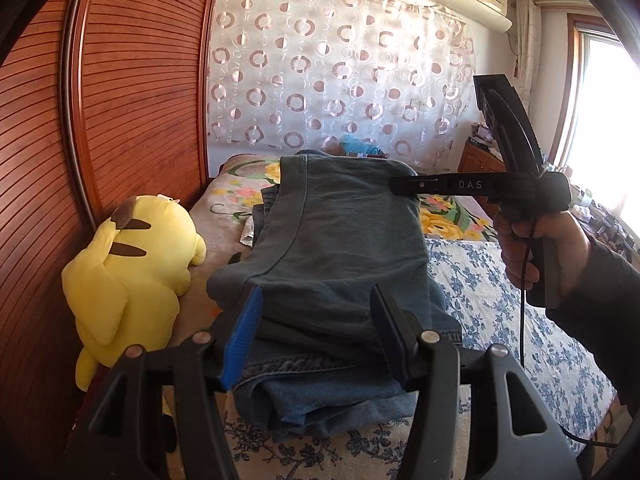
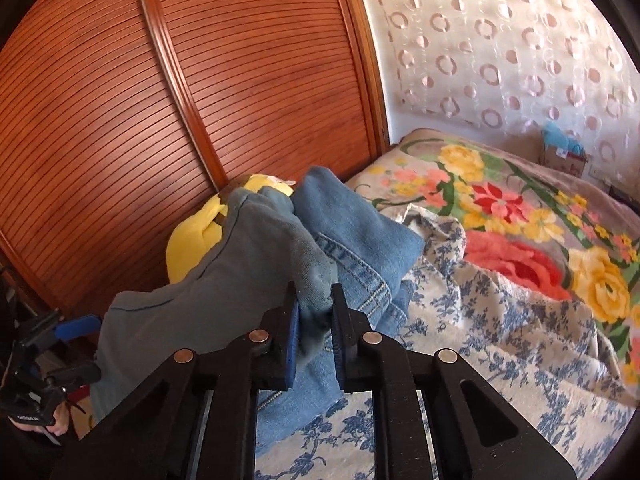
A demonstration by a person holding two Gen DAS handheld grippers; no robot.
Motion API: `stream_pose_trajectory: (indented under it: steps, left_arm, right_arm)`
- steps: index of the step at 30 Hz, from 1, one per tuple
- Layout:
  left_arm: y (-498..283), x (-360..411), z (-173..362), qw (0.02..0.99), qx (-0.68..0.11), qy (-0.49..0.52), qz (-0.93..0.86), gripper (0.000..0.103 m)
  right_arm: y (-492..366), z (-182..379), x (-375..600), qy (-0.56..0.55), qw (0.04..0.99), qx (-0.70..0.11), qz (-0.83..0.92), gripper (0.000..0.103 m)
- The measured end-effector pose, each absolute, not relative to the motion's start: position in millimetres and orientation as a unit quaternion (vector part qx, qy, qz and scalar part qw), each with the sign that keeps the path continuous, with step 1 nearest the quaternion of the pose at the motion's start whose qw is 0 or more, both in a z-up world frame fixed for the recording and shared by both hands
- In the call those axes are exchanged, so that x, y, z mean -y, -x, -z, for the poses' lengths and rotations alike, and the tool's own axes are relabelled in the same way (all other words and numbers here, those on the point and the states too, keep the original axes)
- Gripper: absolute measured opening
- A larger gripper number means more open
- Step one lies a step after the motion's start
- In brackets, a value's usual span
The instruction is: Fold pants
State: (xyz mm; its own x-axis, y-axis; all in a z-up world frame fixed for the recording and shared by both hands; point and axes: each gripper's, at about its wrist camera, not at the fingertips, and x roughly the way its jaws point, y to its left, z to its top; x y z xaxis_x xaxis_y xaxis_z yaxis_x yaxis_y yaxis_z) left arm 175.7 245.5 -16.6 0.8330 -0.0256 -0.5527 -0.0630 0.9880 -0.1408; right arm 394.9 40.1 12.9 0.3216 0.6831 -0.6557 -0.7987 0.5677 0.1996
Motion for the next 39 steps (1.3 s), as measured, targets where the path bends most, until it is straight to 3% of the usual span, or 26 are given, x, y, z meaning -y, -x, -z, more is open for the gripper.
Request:
stream_pose_trajectory:
  steps: [15,26,39]
  left_arm:
    - [-179,-238,12,0.957,-0.282,0.065,-0.022,0.055]
    - [-181,-234,9,0.957,-0.281,0.061,-0.031,0.055]
    - [-177,-189,1,0.958,-0.282,0.049,-0.001,0.058]
  right_arm:
    - [-398,-9,-53,0.146,0.842,-0.322,-0.407,0.012]
    - [-380,-15,-29,0.134,0.851,-0.319,-0.394,0.029]
    - [-327,-33,31,0.121,0.868,-0.294,-0.381,0.038]
